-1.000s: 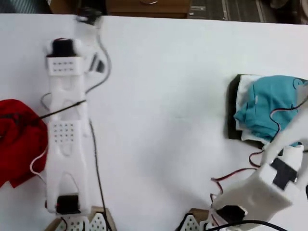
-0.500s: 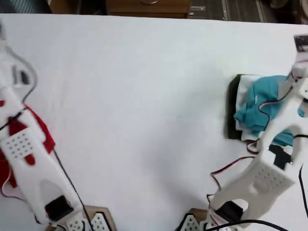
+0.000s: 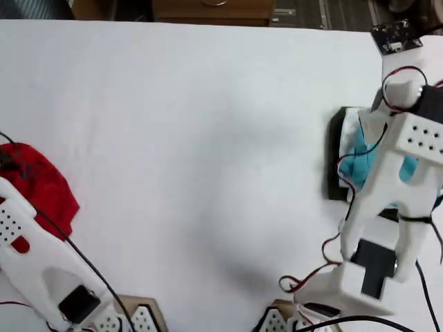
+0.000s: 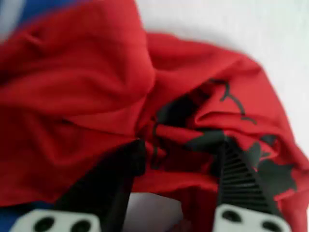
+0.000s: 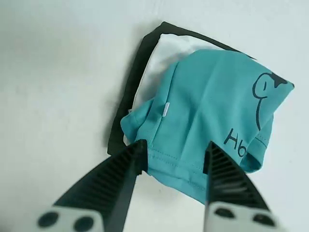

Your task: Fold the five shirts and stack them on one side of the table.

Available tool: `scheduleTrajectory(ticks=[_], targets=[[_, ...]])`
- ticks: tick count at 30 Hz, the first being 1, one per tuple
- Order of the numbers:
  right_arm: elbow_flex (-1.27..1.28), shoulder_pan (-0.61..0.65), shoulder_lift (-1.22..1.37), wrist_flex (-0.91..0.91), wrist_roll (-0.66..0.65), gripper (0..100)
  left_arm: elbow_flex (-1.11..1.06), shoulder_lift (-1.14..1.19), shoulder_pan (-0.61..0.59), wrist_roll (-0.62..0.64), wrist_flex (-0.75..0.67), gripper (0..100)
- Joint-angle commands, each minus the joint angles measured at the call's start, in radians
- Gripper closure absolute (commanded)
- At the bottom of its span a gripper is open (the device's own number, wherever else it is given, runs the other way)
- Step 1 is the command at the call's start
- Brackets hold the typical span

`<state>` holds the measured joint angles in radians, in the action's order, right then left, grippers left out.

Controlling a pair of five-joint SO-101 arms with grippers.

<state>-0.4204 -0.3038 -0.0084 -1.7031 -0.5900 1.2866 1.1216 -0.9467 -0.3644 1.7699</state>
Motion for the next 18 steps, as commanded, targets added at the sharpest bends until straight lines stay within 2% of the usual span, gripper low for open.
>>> scheduleTrajectory(ticks=[1, 7, 13, 18], targets=[[0.035, 0.008, -0.094, -0.004, 0.002, 79.7, -0.07, -0.097, -0.032, 0.008, 0.018, 74], [0.115, 0.005, -0.104, -0.004, 0.002, 79.7, -0.18, -0.212, -0.091, 0.012, 0.02, 74], [0.147, 0.005, -0.105, -0.004, 0.002, 79.7, -0.437, -0.46, -0.143, -0.038, 0.017, 74], [0.147, 0.004, -0.105, -0.004, 0.002, 79.7, -0.558, -0.466, -0.132, -0.043, -0.032, 74]])
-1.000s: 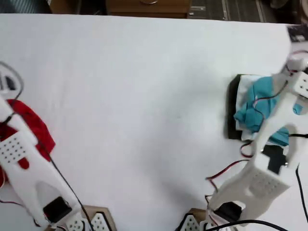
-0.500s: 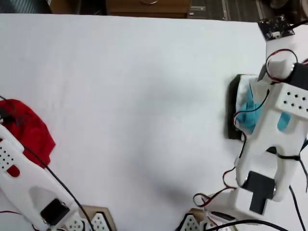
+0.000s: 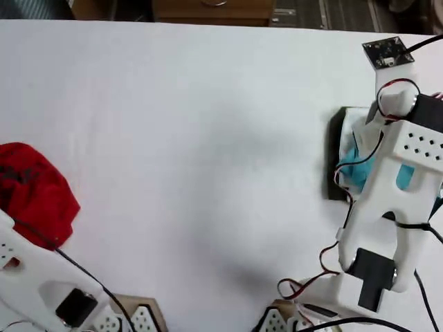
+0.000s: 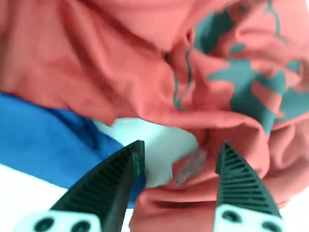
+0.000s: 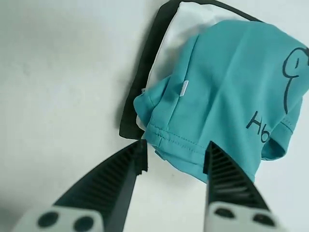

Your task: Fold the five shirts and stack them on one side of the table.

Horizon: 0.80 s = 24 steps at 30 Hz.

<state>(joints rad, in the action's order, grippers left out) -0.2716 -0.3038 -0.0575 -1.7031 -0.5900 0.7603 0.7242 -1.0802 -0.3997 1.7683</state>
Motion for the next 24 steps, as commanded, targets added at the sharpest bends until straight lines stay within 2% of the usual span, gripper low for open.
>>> scheduleTrajectory(ticks=[1, 10, 19, 21, 24], targets=[[-0.002, 0.004, -0.056, -0.005, 0.002, 79.7, -0.031, -0.057, 0.002, -0.006, -0.054, 74], [-0.002, 0.005, -0.056, -0.005, 0.002, 79.7, -0.03, 0.058, 0.032, 0.021, -0.235, 74], [-0.002, -0.016, -0.058, -0.007, 0.002, 79.7, -0.031, 0.112, 0.242, 0.032, -0.242, 75], [-0.002, -0.038, -0.058, -0.007, 0.002, 79.7, -0.031, 0.114, 0.284, 0.034, -0.229, 79], [-0.002, -0.077, -0.058, -0.007, 0.002, 79.7, -0.025, 0.1, 0.364, 0.083, -0.206, 97]])
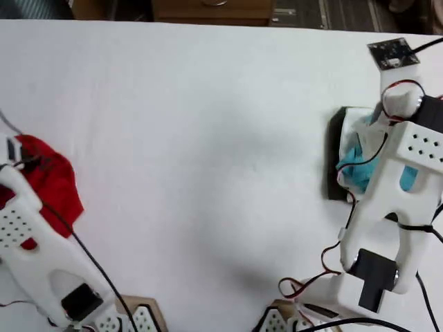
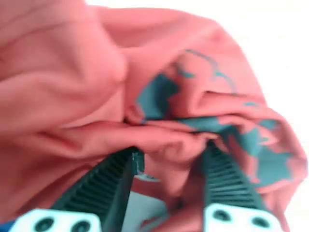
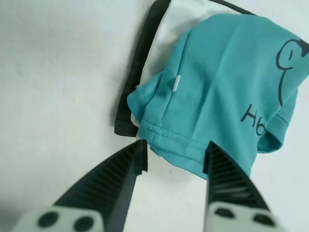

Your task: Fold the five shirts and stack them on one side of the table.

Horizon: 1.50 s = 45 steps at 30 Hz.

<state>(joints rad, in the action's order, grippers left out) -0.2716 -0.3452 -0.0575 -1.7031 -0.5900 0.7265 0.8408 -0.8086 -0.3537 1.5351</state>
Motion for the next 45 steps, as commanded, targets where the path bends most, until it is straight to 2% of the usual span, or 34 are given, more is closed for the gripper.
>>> scheduleTrajectory(ticks=[1, 2, 7, 11, 16, 20, 22, 27, 32, 35, 38, 45], targets=[[-0.002, -0.044, -0.058, -0.007, 0.002, 79.7, 0.028, -0.017, 0.127, 0.048, 0.044, 99], [-0.002, -0.051, -0.058, -0.007, 0.002, 79.7, 0.065, -0.017, 0.166, 0.052, 0.08, 97], [-0.002, -0.067, -0.058, -0.007, 0.002, 79.7, 0.355, -0.02, 0.425, 0.055, 0.261, 98], [-0.002, -0.068, -0.058, -0.007, 0.002, 79.7, 0.437, -0.127, 0.62, 0.048, 0.255, 98], [-0.002, -0.076, -0.056, -0.007, 0.003, 79.7, 0.435, -0.29, 0.887, 0.011, 0.255, 98], [-0.002, -0.076, -0.056, -0.007, 0.005, 79.7, 0.435, -0.359, 0.997, 0.008, 0.255, 97], [0.0, -0.076, -0.056, -0.007, 0.006, 79.7, 0.437, -0.379, 1.016, 0.008, 0.255, 92], [0.0, -0.068, -0.056, -0.007, 0.008, 79.7, 0.437, -0.439, 1.007, 0.008, 0.255, 72], [0.0, -0.004, -0.056, -0.007, 0.009, 79.7, 0.446, -0.545, 0.988, 0.012, 0.252, 72], [0.0, 0.061, -0.056, -0.007, 0.012, 79.7, 0.446, -0.624, 0.933, 0.012, 0.25, 74], [0.0, 0.17, -0.054, -0.007, 0.029, 79.7, 0.437, -0.666, 0.795, 0.012, 0.25, 74], [-0.002, 0.556, -0.047, 0.031, 0.031, 79.6, 0.394, -0.629, 0.325, 0.005, 0.249, 74]])
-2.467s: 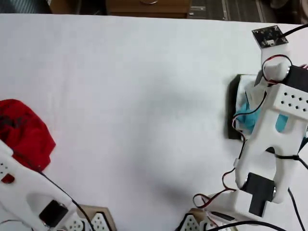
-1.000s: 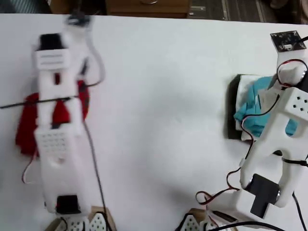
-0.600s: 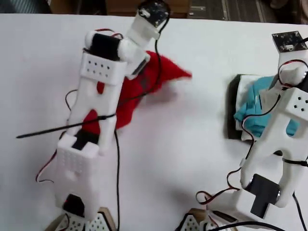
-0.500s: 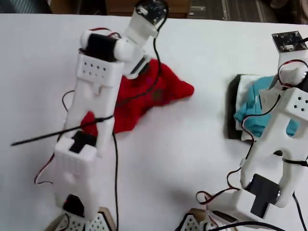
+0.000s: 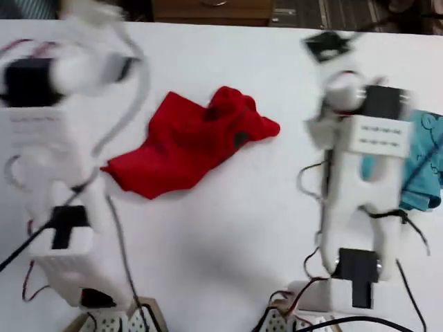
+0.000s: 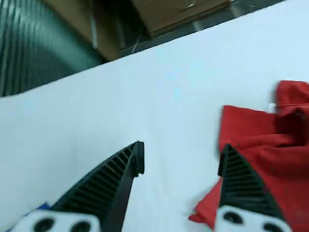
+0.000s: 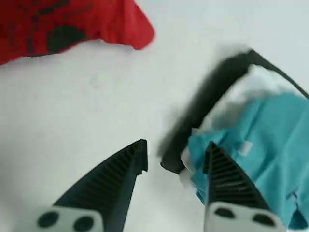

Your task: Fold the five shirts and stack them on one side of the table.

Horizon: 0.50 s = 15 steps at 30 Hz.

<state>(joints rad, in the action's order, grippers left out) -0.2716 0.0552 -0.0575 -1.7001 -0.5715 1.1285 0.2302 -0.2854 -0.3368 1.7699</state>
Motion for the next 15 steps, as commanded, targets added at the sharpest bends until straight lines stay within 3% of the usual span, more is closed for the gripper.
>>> scheduleTrajectory(ticks=[1, 7, 15], targets=[[0.0, 0.214, -0.045, 0.048, 0.012, 79.6, -0.03, -0.003, -0.261, -0.012, 0.014, 74], [-0.002, 0.493, 0.036, 0.205, 0.012, 79.6, -0.122, 0.117, -0.555, -0.012, 0.014, 74], [-0.008, 0.769, 0.254, 0.326, 0.012, 79.6, -0.12, 0.292, -0.836, -0.026, -0.017, 74]])
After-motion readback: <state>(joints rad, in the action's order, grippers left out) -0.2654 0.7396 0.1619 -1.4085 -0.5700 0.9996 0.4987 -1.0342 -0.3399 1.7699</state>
